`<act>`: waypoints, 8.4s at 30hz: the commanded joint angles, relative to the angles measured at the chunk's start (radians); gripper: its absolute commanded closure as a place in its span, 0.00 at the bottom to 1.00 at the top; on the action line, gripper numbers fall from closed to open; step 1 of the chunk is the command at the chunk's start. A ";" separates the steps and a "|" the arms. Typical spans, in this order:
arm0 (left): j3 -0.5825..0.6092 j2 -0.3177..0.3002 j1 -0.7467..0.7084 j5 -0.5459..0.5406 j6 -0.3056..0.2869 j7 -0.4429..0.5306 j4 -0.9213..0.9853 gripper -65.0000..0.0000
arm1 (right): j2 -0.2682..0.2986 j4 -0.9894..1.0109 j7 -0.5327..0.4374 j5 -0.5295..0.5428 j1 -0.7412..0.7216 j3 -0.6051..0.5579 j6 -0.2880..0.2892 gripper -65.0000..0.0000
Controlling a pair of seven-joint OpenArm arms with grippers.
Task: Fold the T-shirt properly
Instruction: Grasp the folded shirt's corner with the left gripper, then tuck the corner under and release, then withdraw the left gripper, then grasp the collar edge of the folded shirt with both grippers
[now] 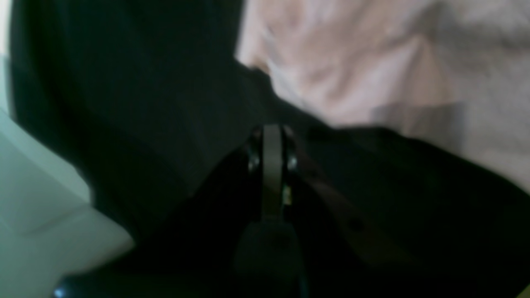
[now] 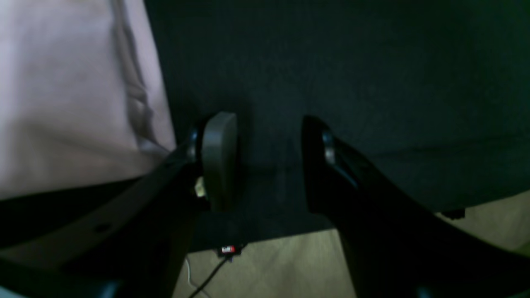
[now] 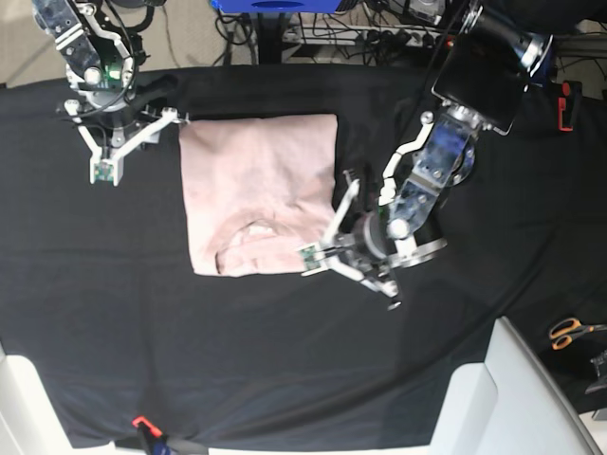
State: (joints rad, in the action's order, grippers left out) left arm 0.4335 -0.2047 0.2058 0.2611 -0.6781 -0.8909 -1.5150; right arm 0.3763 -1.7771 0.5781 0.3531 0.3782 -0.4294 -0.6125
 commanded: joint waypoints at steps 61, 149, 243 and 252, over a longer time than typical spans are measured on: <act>-0.307 0.109 0.231 -0.736 0.018 0.114 0.643 0.81 | 0.006 -0.017 -0.019 -0.012 -0.006 0.004 -0.002 0.61; -0.451 0.161 0.211 -1.006 0.007 0.189 0.812 0.91 | -0.032 -0.017 -0.017 -0.012 -0.015 0.000 -0.001 0.61; -0.037 0.057 -0.253 -0.816 0.100 0.301 0.166 1.00 | -0.081 0.125 -0.102 -0.012 -0.164 -0.093 0.435 0.96; -0.037 0.037 -0.260 -0.816 0.100 0.304 0.279 1.00 | -0.084 0.291 -0.180 -0.012 -0.140 -0.056 0.438 0.96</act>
State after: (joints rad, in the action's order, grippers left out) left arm 0.3992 -0.1593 -0.0566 -0.5499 -0.5724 -0.5911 -1.2263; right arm 0.2844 -1.4815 0.3805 0.3408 0.2352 -0.4900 -0.1715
